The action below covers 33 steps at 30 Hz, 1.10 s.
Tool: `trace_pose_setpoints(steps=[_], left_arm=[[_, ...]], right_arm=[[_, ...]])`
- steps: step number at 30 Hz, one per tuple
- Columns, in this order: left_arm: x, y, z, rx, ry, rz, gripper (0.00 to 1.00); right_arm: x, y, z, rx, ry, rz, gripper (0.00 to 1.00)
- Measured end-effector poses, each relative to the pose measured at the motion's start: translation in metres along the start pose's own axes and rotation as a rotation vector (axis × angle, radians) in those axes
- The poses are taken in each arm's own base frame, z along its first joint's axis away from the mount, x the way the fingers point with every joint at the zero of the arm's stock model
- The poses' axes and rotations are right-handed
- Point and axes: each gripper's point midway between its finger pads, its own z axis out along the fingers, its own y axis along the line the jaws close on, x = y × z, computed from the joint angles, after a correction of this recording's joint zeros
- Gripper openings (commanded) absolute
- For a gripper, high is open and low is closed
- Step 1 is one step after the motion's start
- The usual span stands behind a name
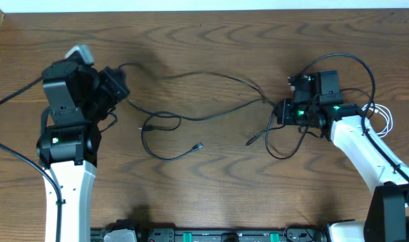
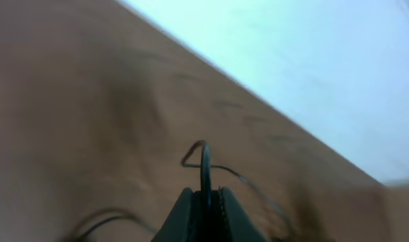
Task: Untangle cables
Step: 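Pull the black cable strand with the left gripper up-left to the far corner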
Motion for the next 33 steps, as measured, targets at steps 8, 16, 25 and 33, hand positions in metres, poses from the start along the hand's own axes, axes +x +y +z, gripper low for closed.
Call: trace_pose_setpoints(steps=[8, 16, 25, 33], left_arm=[[-0.068, 0.02, -0.014, -0.058, -0.292, -0.166, 0.08], [-0.126, -0.039, -0.065, 0.25, -0.515, -0.113, 0.08], [-0.128, -0.128, -0.122, 0.723, -0.508, 0.012, 0.08], [-0.117, -0.182, -0.197, 1.085, -0.509, 0.098, 0.08]], right_arm=[[-0.006, 0.015, -0.025, -0.022, -0.051, -0.098, 0.01], [0.018, -0.025, -0.022, 0.181, 0.044, -0.053, 0.01], [0.013, -0.028, -0.021, 0.21, 0.021, -0.068, 0.01], [0.024, -0.034, -0.015, 0.22, 0.042, -0.06, 0.01]])
